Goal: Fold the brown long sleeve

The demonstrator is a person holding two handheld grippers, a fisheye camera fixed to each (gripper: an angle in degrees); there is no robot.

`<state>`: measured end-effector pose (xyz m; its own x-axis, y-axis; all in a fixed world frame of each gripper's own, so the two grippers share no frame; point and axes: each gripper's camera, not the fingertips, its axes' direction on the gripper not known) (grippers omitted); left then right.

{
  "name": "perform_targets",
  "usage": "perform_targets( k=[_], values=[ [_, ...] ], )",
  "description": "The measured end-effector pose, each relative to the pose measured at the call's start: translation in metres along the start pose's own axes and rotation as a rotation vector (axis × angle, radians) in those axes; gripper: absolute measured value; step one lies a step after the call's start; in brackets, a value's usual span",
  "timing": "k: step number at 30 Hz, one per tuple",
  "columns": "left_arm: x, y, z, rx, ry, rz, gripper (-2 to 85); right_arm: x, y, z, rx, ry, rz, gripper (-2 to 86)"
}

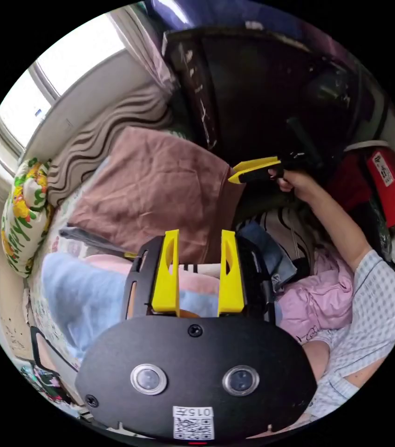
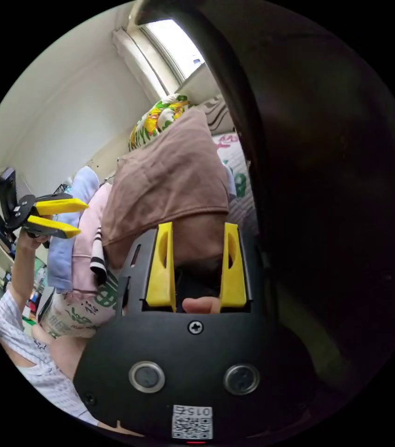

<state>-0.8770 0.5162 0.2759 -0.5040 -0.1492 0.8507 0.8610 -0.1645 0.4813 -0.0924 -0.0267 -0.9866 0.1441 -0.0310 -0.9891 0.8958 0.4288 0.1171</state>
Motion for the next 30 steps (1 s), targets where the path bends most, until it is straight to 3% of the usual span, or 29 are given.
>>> perform_targets(
  k=[4,9,12,17,22,30],
  values=[
    [0.02,-0.028,0.053,-0.237,-0.108,0.038,14.1,0.011,0.009,-0.003,-0.015,-0.181,-0.015,7.2],
    [0.033,-0.023,0.053,-0.22,-0.199,0.048,8.2,-0.017,0.011,-0.05,0.125,-0.354,-0.075,4.7],
    [0.028,-0.004,0.019,-0.045,-0.153,-0.017,3.1,-0.054,0.004,-0.098,0.279,-0.516,-0.151,4.2],
    [0.01,0.064,-0.092,0.367,-0.095,-0.187,1.4,-0.148,-0.014,-0.169,0.456,-0.572,-0.315,4.0],
    [0.002,0.188,-0.228,0.791,-0.028,-0.283,0.9,-0.259,-0.013,-0.25,0.657,-0.68,-0.484,4.1],
    [0.036,0.422,-0.337,1.202,0.098,-0.294,0.7,-0.448,0.058,-0.321,0.693,-0.775,-0.828,4.3]
  ],
)
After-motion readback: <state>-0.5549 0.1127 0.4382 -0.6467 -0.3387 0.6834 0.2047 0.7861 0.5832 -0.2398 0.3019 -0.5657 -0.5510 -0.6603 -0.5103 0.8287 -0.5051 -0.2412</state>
